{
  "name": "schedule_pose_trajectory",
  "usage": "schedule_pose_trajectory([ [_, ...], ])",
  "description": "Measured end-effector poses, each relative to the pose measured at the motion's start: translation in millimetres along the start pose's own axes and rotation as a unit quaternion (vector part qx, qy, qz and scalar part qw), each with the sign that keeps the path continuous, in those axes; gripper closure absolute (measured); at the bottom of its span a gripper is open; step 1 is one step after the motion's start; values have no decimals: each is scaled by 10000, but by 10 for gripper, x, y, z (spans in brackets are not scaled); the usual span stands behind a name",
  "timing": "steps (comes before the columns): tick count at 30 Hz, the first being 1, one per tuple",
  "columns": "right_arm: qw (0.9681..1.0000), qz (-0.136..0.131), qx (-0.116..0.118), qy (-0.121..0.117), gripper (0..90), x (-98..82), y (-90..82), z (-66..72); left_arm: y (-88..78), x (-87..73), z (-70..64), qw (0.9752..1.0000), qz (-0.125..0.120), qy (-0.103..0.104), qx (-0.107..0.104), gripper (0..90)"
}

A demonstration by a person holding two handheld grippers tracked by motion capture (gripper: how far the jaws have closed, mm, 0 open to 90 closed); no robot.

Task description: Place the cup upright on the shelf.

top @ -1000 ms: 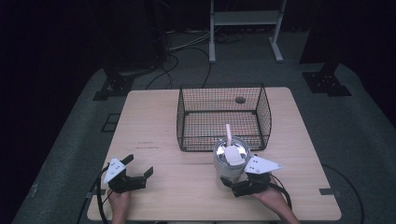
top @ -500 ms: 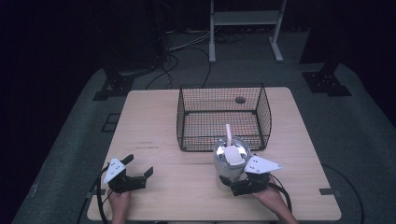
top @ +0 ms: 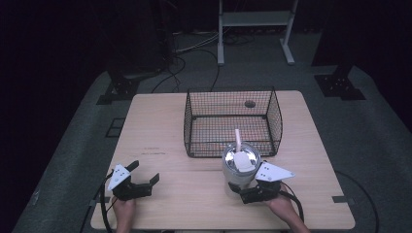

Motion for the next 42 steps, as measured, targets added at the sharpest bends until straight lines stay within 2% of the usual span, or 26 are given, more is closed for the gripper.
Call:
schedule_pose_trajectory([
  [8,10000,-63,-33,52,94,4,5,-17,-1,1,1,10000,-5,-6,-3,0],
  [13,9997,-131,7,206,95,36,-4,-41,-2,0,1,10000,-5,-4,-4,0],
  [15,9997,-139,0,182,95,46,-8,-48,-2,0,1,10000,-6,-6,-2,0],
  [27,9997,-209,122,2,95,324,-35,-37,-2,1,-2,10000,-13,-17,0,0],
  [42,9983,-379,291,-332,95,856,55,-84,-6,1,2,10000,-14,-21,-4,0],
])
Point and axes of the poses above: each handheld gripper's, and its own axes: y roughly forward along the jaws, x roughly out of its top, z roughly to its left, the point moved 8 cm from there along y, roughly forward along the jaws
